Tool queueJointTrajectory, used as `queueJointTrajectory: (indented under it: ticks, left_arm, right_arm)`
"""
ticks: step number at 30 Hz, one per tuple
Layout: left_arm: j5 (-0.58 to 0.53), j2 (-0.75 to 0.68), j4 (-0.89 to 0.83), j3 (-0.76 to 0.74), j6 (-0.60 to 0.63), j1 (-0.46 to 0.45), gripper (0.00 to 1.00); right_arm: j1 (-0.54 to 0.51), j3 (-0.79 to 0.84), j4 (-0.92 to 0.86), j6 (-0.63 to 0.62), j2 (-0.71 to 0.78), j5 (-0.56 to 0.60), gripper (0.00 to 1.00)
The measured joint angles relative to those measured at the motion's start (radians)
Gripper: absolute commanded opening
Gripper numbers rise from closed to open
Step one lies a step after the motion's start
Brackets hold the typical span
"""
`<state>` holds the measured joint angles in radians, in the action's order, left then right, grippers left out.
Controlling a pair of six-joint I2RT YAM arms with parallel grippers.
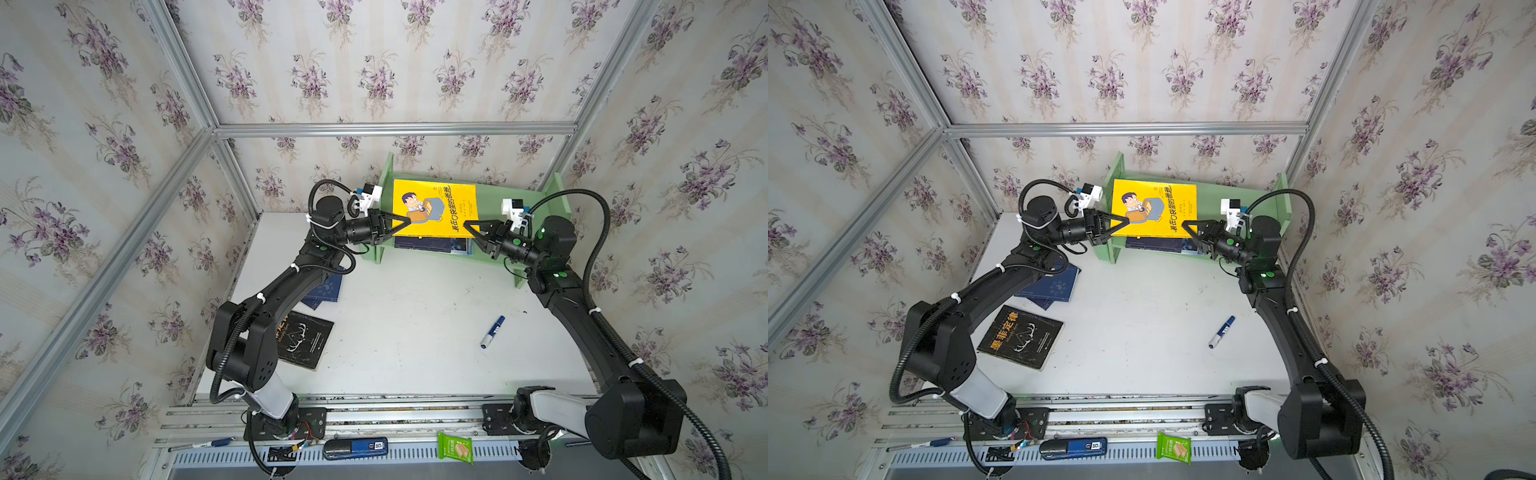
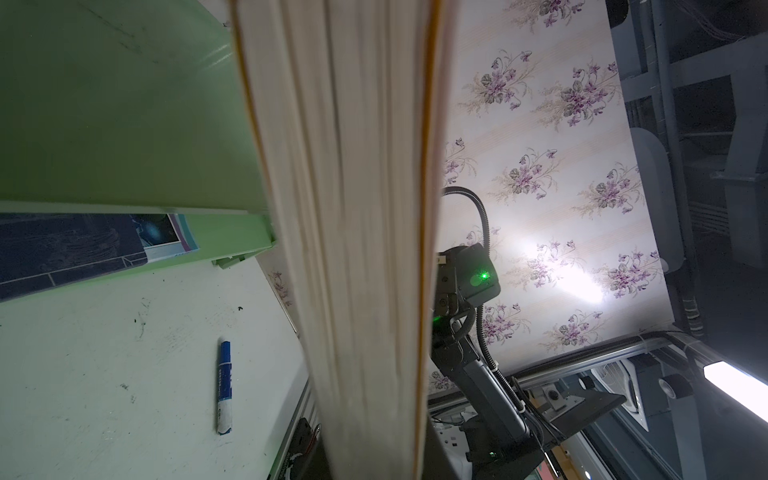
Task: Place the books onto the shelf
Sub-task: 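Push the yellow book with both grippers onto the shelf's top tier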
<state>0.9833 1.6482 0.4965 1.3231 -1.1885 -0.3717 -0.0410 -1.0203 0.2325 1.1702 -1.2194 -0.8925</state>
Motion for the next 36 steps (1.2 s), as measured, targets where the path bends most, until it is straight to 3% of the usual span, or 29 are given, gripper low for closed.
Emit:
queueJointTrajectory:
  ticks: [8,17,30,36]
  left_arm:
    - [-0.076,0.000,-0.021,0.021,0.006,0.005,0.48]
    - [-0.199,-0.080,-0.104,-0.054,0.072,0.072,0.54]
    - [-0.357,-0.227,-0.319,-0.116,0.291,0.138,0.82]
    - [-0.408,-0.227,-0.362,-0.129,0.366,0.149,0.86]
  right_arm:
    - [0.000,-0.020,-0.031,0.000,0.016,0.076,0.03]
    - [-0.002,-0.085,-0.060,0.009,-0.042,0.218,0.04]
    - [-0.105,-0.256,-0.135,-0.121,-0.211,0.337,0.04]
    - [-0.122,-0.294,-0.148,-0.155,-0.279,0.376,0.04]
